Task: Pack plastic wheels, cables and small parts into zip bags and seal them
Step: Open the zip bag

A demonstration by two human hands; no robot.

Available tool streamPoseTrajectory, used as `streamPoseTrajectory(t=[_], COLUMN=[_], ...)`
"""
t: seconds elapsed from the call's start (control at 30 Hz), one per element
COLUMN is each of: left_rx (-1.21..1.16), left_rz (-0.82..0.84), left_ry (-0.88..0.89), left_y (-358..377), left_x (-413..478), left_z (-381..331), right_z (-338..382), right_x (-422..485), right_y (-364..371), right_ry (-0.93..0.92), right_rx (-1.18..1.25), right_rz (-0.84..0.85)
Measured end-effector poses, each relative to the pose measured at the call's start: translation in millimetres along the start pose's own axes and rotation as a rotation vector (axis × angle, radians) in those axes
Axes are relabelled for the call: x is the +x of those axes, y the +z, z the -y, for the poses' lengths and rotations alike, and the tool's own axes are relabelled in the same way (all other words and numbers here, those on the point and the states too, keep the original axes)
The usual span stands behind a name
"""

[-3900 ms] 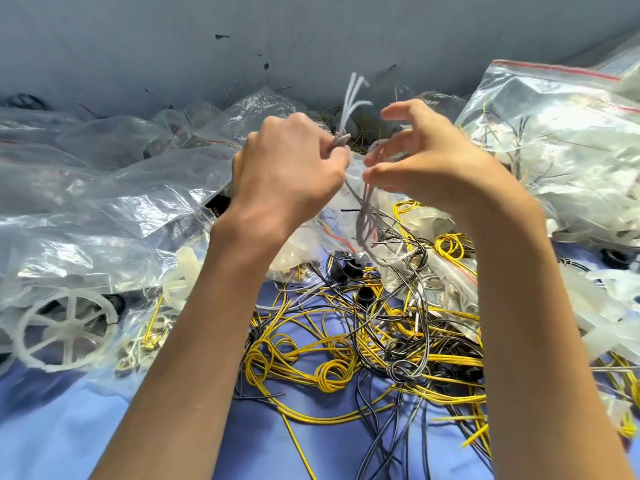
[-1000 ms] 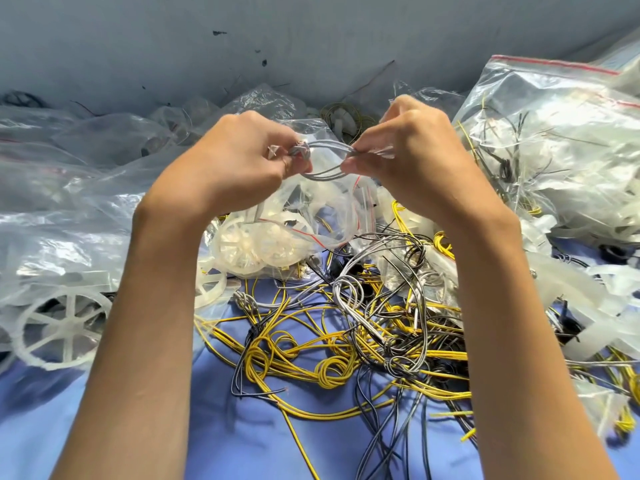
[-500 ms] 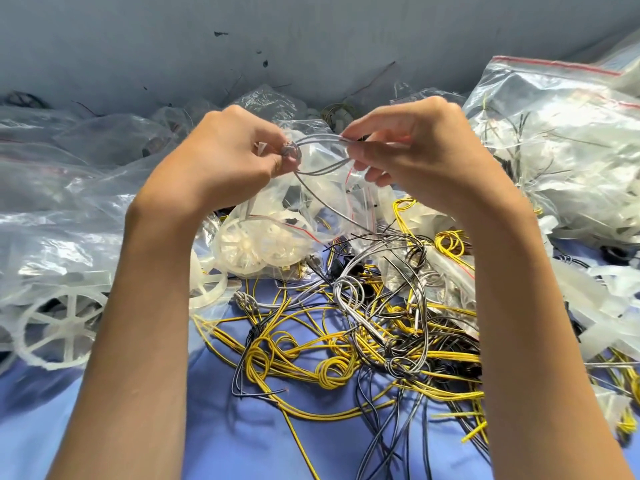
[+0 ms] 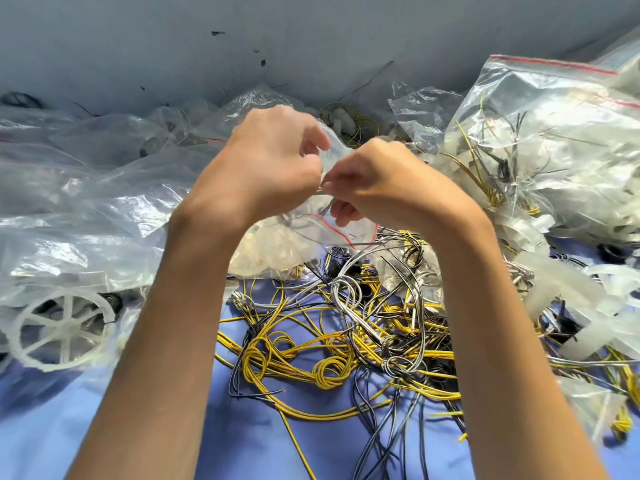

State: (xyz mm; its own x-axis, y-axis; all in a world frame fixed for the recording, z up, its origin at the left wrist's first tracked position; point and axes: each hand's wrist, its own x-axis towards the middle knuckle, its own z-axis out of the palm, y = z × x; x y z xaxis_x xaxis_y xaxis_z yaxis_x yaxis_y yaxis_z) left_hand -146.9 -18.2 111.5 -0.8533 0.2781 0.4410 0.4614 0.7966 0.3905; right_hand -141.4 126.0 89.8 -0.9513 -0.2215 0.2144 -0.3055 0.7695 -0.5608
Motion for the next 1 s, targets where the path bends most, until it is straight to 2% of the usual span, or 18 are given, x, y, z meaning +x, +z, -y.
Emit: streamPoseTrajectory(t=[0.33, 0.4, 0.5, 0.57, 0.87, 1.0], left_rx=[-0.065, -0.076, -0.083, -0.083, -0.091, -0.079], left_rz=[-0.105, -0.115, -0.104, -0.092, -0.07, -0.057], left_ry=[-0.063, -0.069, -0.077, -0.077, -0.076, -0.081], left_y=[-11.1, -13.5, -15.0, -14.0, -12.6, -11.8], left_x=[-1.6, -2.2, -3.9, -4.6, -2.3, -1.7], left_z=[6.4, 7.4, 7.1, 5.8, 9.0, 7.0], right_z=[4.1, 8.2, 15.1, 19.1, 8.5, 9.8], right_x=[7.9, 5.7, -2.5, -6.6, -5.2, -1.1], right_y=[6.7, 10.6, 16.2, 14.9, 5.7, 11.6], right_ry=[0.01, -0.042, -0.086, -0.084, -0.187, -0.285], right_rx=[0.038, -0.078, -0.235, -0.282, -0.196, -0.24], right_rz=[-0.009, 0.087, 0.327, 0.384, 0.262, 0.209])
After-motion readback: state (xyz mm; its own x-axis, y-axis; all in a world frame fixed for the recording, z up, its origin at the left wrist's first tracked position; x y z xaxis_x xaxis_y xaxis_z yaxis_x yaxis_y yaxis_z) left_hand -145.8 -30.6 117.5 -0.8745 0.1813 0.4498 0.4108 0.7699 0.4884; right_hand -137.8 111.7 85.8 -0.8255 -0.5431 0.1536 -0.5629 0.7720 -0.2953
